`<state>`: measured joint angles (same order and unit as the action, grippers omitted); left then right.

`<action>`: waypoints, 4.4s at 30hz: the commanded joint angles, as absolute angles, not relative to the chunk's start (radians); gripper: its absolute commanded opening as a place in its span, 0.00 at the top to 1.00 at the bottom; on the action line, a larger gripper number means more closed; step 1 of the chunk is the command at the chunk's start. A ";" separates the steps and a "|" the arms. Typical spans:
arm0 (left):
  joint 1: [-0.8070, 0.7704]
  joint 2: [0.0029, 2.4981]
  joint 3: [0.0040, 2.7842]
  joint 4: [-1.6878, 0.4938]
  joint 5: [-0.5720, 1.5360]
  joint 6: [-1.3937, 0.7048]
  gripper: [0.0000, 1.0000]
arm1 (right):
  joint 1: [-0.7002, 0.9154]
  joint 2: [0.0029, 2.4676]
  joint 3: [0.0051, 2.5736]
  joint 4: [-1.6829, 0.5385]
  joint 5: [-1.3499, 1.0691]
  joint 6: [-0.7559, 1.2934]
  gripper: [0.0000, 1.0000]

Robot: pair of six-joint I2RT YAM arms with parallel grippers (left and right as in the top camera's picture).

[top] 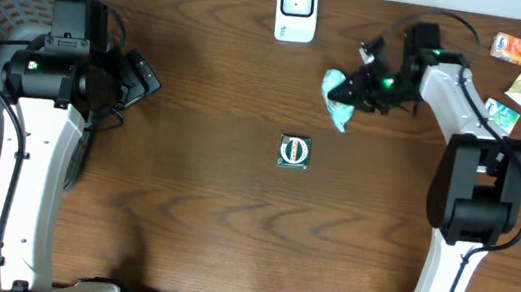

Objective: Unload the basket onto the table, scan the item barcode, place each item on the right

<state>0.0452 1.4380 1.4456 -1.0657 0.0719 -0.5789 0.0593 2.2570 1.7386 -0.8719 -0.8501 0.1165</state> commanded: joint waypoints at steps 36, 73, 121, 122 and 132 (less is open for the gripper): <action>0.050 1.439 1.444 -1.065 0.059 -0.580 0.02 | -0.073 2.260 1.776 -1.200 -0.663 -0.102 0.53; 0.050 1.438 1.444 -1.066 0.059 -0.580 0.02 | 0.249 2.305 1.765 -1.044 0.103 0.242 0.99; 0.050 1.439 1.444 -1.066 0.059 -0.580 0.02 | 0.318 2.335 1.769 -1.097 0.133 0.194 0.99; 0.050 1.439 1.444 -1.065 0.059 -0.580 0.02 | 0.319 2.322 1.778 -1.115 0.133 0.194 0.99; 0.050 1.439 1.444 -1.066 0.059 -0.580 0.02 | 0.312 2.158 1.897 -1.250 0.133 0.181 0.91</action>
